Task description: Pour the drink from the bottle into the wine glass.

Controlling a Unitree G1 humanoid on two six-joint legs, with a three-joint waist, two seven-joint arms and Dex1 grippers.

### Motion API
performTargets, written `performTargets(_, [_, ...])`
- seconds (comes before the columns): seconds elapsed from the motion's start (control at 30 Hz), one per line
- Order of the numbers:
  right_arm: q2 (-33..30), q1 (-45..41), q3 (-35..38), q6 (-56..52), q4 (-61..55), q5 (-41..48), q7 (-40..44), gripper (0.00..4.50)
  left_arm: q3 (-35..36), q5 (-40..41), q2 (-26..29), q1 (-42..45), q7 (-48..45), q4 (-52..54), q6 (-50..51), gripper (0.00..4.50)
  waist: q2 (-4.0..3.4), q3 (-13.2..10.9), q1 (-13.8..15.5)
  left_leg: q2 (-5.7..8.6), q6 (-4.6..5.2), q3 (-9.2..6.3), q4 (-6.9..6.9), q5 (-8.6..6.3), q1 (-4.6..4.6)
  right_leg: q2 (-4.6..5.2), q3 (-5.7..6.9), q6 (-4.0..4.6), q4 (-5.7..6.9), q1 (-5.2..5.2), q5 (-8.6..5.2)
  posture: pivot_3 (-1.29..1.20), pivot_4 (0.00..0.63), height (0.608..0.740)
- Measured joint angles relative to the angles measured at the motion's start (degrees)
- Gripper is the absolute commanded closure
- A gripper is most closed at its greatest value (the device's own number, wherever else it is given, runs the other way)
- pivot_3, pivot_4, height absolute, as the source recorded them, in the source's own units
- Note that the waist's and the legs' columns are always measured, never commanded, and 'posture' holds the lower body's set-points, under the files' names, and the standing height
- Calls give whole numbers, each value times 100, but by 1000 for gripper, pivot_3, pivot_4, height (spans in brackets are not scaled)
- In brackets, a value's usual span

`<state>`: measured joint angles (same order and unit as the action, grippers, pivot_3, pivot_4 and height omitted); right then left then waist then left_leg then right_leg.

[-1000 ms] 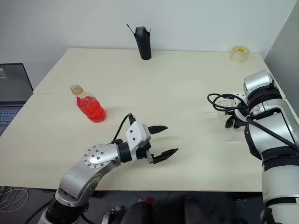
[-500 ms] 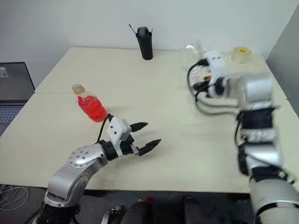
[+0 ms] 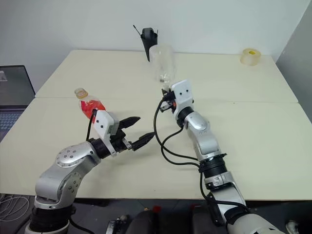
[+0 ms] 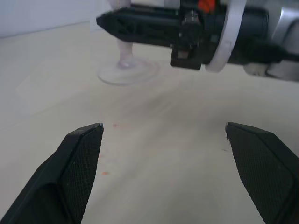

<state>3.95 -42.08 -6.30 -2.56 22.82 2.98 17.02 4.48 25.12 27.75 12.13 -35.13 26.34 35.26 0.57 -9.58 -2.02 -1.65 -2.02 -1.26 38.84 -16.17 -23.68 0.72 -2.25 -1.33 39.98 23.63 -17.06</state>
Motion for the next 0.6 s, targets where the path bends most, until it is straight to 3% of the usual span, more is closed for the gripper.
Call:
performTargets(0.17, [339, 28, -247, 801, 981, -146, 16, 4377, 44, 32, 0, 8, 131, 2, 41, 0, 0, 0, -2, -2, 0, 0, -1, 0, 2, 0, -1, 0, 1, 0, 0, 0, 150, 740])
performTargets(0.6, [348, -46, -297, 1454, 2238, -180, -317, 4377, 272, 43, 231, -151, 354, 24, 66, 0, 6, 5, -1, 0, 3, 19, -18, -2, 63, 10, -9, 0, -2, -46, -1, 0, 150, 740])
